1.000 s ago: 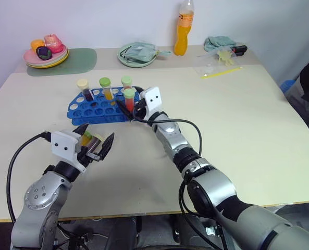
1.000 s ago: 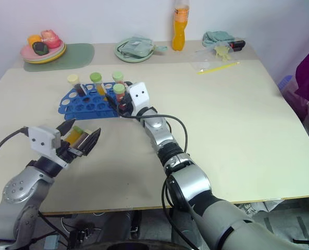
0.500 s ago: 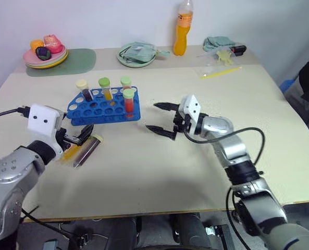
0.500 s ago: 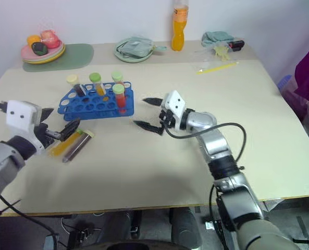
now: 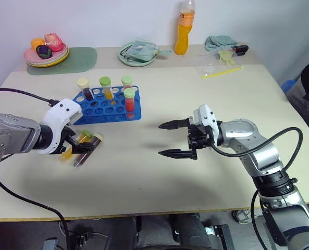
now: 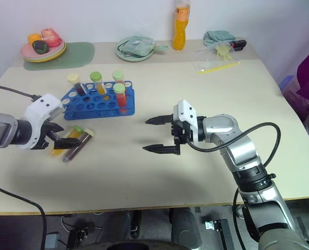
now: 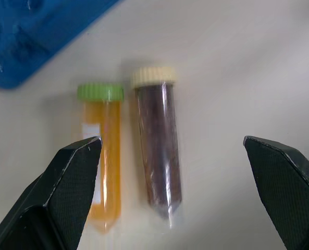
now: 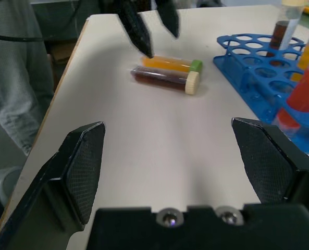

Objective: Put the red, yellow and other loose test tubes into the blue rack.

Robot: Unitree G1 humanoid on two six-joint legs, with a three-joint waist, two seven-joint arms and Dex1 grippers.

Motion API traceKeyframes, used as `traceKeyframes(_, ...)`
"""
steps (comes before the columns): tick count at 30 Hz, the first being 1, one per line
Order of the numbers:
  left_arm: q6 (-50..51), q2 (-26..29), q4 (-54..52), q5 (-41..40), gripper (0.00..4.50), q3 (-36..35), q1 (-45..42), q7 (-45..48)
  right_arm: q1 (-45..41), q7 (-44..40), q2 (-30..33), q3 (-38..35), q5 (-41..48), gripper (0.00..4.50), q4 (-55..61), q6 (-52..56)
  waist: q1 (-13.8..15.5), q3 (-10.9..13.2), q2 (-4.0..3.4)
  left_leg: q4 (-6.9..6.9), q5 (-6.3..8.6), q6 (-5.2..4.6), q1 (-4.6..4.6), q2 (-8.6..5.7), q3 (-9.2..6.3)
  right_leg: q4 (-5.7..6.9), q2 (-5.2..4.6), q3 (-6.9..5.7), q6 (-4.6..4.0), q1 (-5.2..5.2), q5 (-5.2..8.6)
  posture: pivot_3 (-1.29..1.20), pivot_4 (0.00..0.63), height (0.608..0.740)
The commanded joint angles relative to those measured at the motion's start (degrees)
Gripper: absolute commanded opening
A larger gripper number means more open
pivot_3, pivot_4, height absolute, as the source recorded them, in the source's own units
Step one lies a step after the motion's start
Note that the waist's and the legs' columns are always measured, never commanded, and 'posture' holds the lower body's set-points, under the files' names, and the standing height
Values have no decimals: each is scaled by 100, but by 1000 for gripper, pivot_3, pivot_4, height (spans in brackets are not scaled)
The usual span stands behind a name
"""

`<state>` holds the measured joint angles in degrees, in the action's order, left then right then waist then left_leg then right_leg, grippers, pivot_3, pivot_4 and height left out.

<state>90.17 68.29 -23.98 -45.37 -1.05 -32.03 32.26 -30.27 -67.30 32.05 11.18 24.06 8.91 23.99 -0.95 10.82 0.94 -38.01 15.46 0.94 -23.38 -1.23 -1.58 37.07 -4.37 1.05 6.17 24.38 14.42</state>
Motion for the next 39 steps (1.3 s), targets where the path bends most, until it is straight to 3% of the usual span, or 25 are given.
traceKeyframes(1, -380, 368, 668, 353, 4500, 191, -194, 329, 9, 115, -43, -168, 155, 4277, 297, 17, 5, 0, 0, 0, 0, 0, 0, 0, 0, 0, 0, 0, 0, 0, 0, 0, 150, 729)
traceKeyframes(6, -893, 610, 1576, 673, 4500, 615, -434, 1015, 58, 199, -28, -165, 163, 4277, 346, 43, 17, 4, 6, -1, 0, 0, -2, -5, 3, -1, -5, -2, 0, 0, 0, 0, 150, 729)
traceKeyframes(9, -1417, 615, 2092, 1202, 4500, 1301, -816, 1501, 45, 241, -48, -134, 163, 4277, 326, 46, 31, 5, 8, -2, 0, -1, -3, -7, 4, 0, -7, -3, 1, 0, 0, 0, 150, 729)
traceKeyframes(20, -2456, -193, 3860, 2827, 4500, 3146, -2275, 3190, 109, 335, -76, -59, 152, 4277, 439, 62, 13, 8, 13, -7, 1, -4, -7, -17, 7, 4, -5, -3, 7, 1, 3, 0, 150, 729)
traceKeyframes(27, -2640, -444, 3956, 3535, 4500, 3596, -2352, 3601, 240, 460, -22, -111, 179, 4277, 604, 141, 11, 9, 15, -8, 1, -5, -7, -8, 5, 5, -5, -2, 8, 2, 3, 0, 150, 729)
traceKeyframes(39, -2805, -767, 4282, 4178, 4500, 3510, -2375, 3752, 343, 564, -29, -100, 171, 4277, 710, 158, 13, 9, 16, -14, 1, -6, -8, -8, 4, 10, -6, -3, 9, 2, 3, 0, 150, 729)
